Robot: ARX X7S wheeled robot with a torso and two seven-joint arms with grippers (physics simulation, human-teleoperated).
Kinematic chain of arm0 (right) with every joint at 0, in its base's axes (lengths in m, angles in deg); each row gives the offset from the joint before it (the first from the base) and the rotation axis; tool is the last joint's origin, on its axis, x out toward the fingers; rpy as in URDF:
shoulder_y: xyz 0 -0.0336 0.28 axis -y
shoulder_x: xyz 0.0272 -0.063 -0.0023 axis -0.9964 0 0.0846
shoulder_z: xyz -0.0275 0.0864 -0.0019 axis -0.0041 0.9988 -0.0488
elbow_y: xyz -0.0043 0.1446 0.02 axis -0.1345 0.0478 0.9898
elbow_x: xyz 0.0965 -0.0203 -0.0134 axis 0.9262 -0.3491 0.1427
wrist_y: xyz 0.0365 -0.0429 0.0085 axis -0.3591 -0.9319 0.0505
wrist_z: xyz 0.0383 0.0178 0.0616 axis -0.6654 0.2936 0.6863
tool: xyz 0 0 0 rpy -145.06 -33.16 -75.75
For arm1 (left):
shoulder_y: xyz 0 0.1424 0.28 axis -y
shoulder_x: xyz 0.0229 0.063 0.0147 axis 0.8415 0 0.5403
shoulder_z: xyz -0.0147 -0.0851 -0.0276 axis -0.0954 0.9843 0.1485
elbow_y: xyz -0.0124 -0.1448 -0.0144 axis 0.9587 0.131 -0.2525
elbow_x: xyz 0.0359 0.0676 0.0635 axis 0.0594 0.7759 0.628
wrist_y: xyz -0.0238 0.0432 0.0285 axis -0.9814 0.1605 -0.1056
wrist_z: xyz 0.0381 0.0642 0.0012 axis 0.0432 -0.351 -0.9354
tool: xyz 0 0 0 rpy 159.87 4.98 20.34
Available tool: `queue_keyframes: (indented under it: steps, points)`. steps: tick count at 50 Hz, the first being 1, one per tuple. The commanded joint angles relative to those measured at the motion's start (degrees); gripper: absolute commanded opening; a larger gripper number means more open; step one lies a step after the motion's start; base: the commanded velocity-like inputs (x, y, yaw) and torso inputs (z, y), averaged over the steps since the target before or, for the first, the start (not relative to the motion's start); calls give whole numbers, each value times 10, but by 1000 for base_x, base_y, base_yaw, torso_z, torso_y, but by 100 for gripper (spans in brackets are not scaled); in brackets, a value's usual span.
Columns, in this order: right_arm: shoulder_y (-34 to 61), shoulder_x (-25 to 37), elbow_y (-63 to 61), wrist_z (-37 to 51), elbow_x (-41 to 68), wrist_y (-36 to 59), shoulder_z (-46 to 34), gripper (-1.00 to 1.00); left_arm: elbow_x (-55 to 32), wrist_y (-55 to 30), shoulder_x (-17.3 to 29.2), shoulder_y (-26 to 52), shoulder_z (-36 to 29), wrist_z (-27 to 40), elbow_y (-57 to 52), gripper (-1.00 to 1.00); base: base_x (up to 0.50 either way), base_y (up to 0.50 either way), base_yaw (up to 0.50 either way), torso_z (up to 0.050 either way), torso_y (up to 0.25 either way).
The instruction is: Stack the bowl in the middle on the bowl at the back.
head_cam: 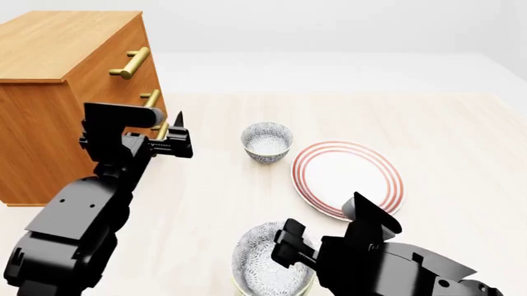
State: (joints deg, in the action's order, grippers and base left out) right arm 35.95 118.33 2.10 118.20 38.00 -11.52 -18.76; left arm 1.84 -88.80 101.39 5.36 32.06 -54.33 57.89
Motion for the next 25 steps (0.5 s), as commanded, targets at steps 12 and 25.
queue_keyframes:
  steps: [12,25]
  points:
    - [86,9,-59,73,11,9,-3,100,-20,-23,8,3,9,8,-37,100,0,0,0,0,1]
    - [180,34,-96,129,26,12,10,100,-42,-51,18,6,22,18,-81,100,0,0,0,0,0]
